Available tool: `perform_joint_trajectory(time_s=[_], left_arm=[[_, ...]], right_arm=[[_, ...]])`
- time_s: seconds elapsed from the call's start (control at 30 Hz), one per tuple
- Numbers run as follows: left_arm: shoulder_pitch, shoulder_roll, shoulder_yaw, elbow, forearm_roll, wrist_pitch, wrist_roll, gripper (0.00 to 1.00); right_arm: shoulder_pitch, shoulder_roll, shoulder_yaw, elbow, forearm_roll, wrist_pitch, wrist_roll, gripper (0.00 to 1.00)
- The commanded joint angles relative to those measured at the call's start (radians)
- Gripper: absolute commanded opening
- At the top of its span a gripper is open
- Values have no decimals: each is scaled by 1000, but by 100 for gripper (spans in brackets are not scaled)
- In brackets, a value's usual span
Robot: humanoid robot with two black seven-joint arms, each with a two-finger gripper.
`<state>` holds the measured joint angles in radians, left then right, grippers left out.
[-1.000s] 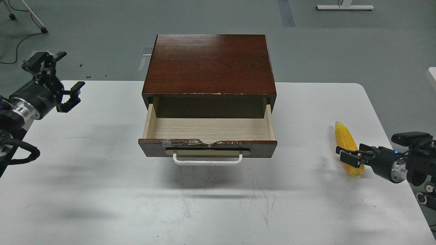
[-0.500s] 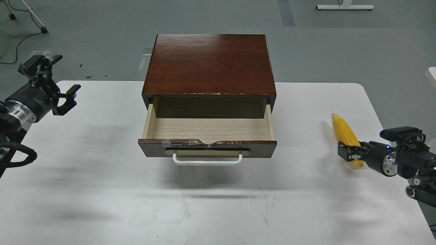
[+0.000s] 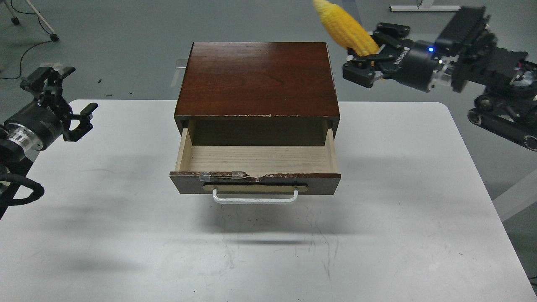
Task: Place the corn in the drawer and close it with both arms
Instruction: 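Lift the corn with the right gripper and carry it over the drawer, then lower the corn into the open drawer and open the right gripper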
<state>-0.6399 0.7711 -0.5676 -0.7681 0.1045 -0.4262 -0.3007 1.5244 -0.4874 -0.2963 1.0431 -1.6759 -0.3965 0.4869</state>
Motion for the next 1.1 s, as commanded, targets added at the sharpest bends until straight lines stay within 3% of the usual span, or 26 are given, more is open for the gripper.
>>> perform_joint_trajectory(time_s=[0.0,0.13,0.2,0.33,0.9,1.07], left_arm=[[2,2,-1,1,0,1,-1,98],[2,14,-1,0,0,4,-1,98],[5,22,-1,1,0,4,-3,98],[17,37,-1,1,0,4,-1,98],[22,40,-1,1,0,4,0,98],[22,40,-1,3,0,4,2,98]], right_arm=[[91,173,-141,-20,-21,1,2,0],[91,286,-188,-78,-21,-1,2,0],[88,319,-190,-81,-18,-5,2,27],[73,354,-191,-87,-13,-7,2,100],[68,280,-179,-71,-10,-47,2,100],[71,222,-62,-74,98,-36,2,100]])
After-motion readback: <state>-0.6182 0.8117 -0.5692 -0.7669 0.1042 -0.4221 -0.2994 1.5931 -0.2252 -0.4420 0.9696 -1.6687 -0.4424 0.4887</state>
